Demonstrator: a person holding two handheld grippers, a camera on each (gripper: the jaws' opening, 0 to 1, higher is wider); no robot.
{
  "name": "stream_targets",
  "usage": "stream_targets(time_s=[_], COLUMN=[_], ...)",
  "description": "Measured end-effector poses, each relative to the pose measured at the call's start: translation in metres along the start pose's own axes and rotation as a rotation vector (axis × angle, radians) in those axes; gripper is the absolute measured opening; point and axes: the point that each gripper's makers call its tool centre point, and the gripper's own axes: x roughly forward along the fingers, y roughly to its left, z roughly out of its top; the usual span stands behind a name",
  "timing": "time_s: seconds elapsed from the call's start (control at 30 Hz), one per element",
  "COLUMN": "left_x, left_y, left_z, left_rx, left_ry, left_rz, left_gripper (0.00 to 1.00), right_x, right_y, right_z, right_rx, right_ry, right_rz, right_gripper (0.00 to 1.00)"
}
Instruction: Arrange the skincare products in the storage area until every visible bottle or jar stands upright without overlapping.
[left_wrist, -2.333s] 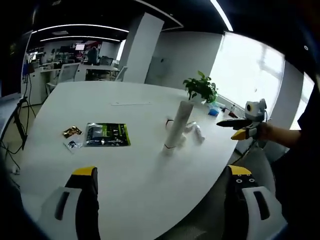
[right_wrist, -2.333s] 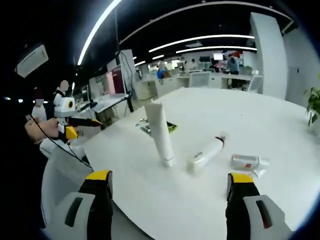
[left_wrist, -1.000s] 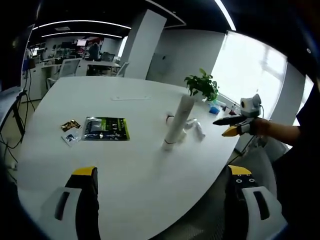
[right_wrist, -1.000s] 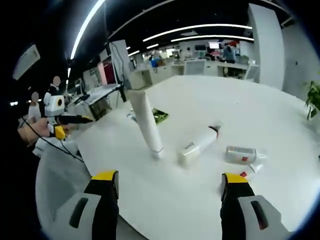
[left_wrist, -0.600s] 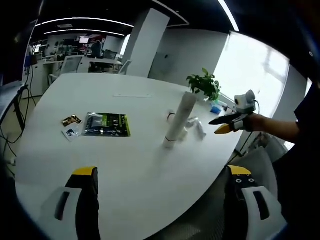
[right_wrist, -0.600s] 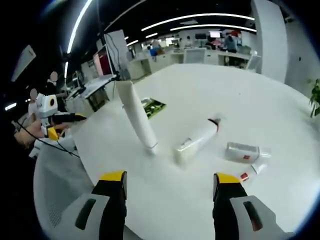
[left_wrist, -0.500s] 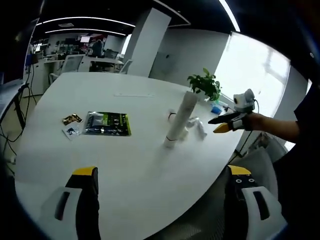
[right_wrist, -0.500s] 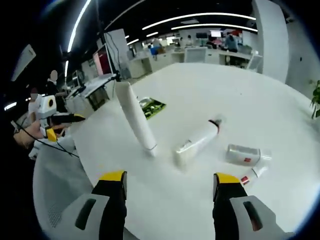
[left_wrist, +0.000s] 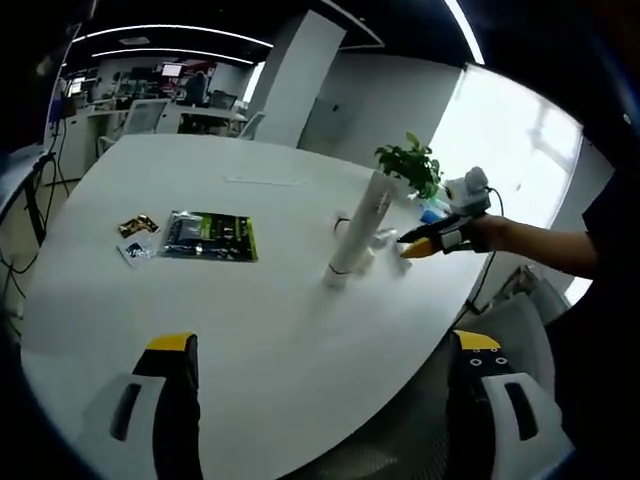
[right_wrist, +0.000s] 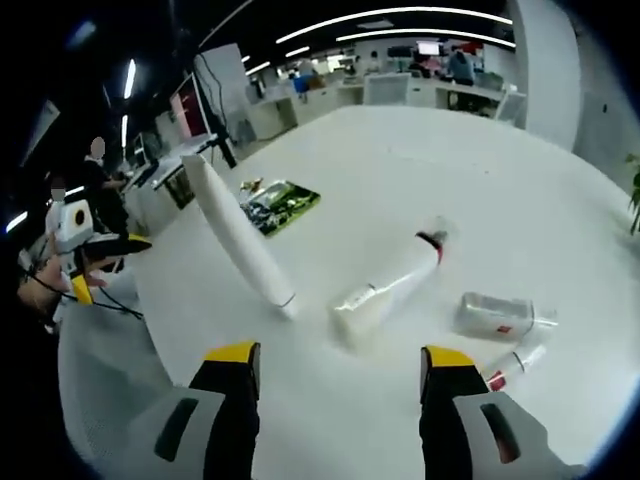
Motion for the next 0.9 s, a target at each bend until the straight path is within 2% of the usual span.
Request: stream_targets(time_s=[0.07,0.57,0.9], left_x=[0.001,0.005,0.006], left_y=[0.0,0.002,0.004], left_z=[-0.001,-0.007,-0.009], left_rx=[-0.005,-0.035,-0.041], left_ry=[0.004,0.016,0.023], left_rz=[-0.003,0.0,0.001], left_gripper=[0.96,0.95,0.95], right_x=[0.006,0.03,0.047], right_y=[-0.006,-0.006,-0.013], right_z=[0.004,0.002,0.01], right_rx=[-0.004,0.008,0.028], right_ry=[0.007,0.074,0.103], right_rz=[0.004,0.012,-0.026], right_gripper=[0.64,0.62,0.62])
